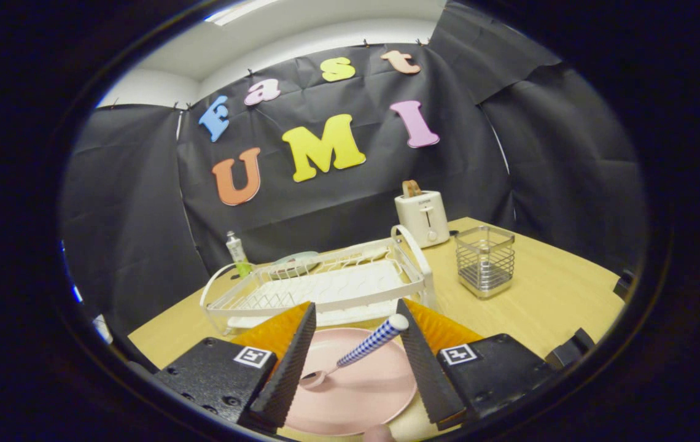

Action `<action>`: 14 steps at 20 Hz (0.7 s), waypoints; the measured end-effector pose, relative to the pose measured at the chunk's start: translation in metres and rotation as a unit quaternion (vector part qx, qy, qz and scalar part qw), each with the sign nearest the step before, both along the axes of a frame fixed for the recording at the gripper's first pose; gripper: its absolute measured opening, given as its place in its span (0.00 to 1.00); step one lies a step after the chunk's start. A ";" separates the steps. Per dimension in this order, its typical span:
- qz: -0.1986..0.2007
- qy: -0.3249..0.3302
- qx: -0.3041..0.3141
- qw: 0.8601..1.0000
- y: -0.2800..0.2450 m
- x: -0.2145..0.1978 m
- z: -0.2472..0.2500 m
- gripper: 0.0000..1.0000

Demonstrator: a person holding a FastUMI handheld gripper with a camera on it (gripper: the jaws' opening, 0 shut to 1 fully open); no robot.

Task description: Take the plate from the dish rack, then take the spoon from the basket and place it into the plate.

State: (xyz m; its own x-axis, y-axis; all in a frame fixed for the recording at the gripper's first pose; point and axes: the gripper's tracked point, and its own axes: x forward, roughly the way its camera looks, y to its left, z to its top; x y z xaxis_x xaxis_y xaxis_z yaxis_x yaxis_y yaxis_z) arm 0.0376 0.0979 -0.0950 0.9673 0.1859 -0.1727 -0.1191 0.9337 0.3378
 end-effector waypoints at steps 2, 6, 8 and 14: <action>-0.010 -0.007 0.000 1.000 -0.012 0.000 0.009 0.92; -0.027 -0.035 -0.019 0.999 -0.028 -0.002 0.030 0.95; -0.030 -0.047 -0.026 0.998 -0.032 -0.006 0.040 0.95; -0.044 -0.077 -0.041 0.995 -0.052 -0.020 0.073 0.97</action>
